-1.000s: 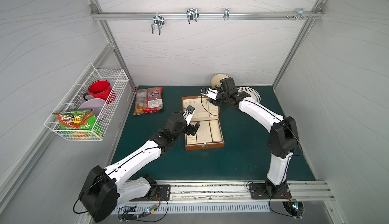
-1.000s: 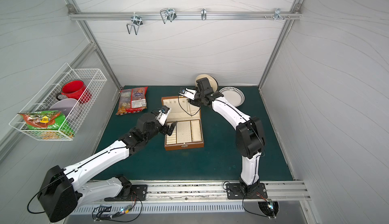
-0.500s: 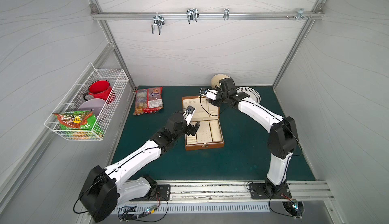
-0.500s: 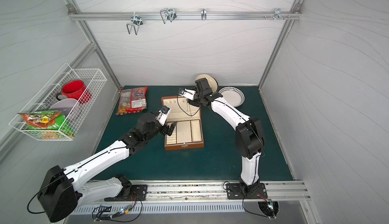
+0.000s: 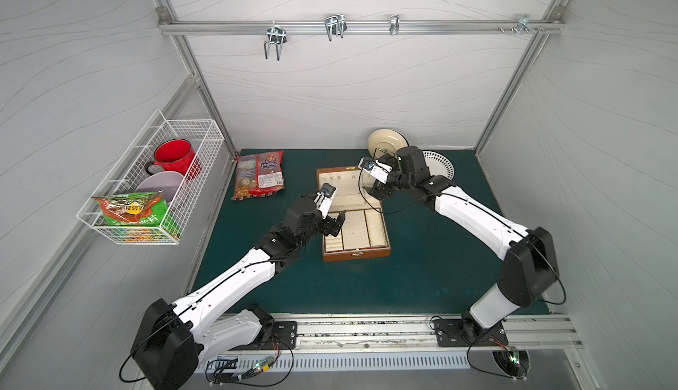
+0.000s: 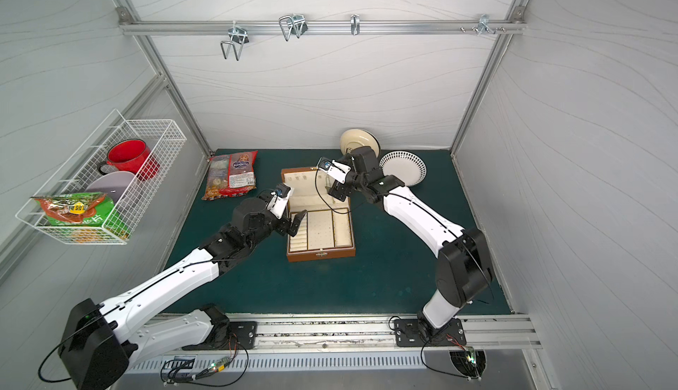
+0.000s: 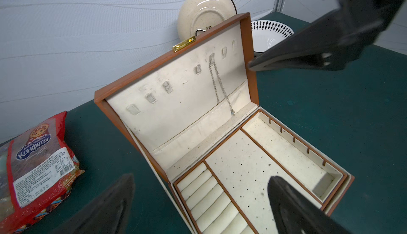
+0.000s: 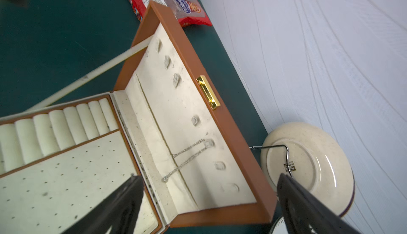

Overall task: Put jewelry chain into jewelry box
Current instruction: Close the fastener on the jewelry box, then reset both arms

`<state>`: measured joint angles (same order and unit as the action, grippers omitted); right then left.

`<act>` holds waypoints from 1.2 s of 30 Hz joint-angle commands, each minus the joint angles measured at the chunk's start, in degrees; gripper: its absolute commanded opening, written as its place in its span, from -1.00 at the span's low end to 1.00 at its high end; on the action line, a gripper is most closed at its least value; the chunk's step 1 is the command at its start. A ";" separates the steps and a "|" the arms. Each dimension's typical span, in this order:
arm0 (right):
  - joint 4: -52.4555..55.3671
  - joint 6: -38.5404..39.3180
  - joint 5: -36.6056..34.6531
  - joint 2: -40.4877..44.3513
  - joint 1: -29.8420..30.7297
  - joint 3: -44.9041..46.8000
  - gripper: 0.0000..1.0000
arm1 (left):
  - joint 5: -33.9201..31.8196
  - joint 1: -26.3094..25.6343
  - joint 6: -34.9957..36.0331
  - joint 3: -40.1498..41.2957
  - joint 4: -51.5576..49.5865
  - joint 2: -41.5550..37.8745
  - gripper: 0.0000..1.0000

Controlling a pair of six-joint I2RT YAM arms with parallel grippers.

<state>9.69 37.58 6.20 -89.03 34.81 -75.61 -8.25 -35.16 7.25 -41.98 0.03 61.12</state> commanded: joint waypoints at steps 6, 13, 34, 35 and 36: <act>-10.12 -19.59 -9.29 16.78 -5.97 15.94 0.98 | -10.70 7.03 -6.76 -2.18 -4.12 -3.49 1.00; -19.23 -36.80 -23.89 27.18 -17.49 34.78 0.98 | -19.08 18.05 -10.92 5.06 1.76 -0.82 1.00; -33.94 -43.07 -16.33 6.85 -34.76 41.38 0.98 | 1.83 36.83 -9.07 17.23 44.56 25.89 0.99; -35.49 -43.73 -15.54 6.16 -35.63 42.42 0.98 | 3.03 36.83 -8.34 18.84 48.41 27.24 1.00; -37.79 -43.95 -15.00 5.30 -36.02 43.50 0.98 | 3.71 36.83 -7.67 20.02 52.68 28.21 1.00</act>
<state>-23.90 -4.21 -13.96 -82.48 0.49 -34.35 -10.44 1.21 -2.94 -24.56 38.02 86.96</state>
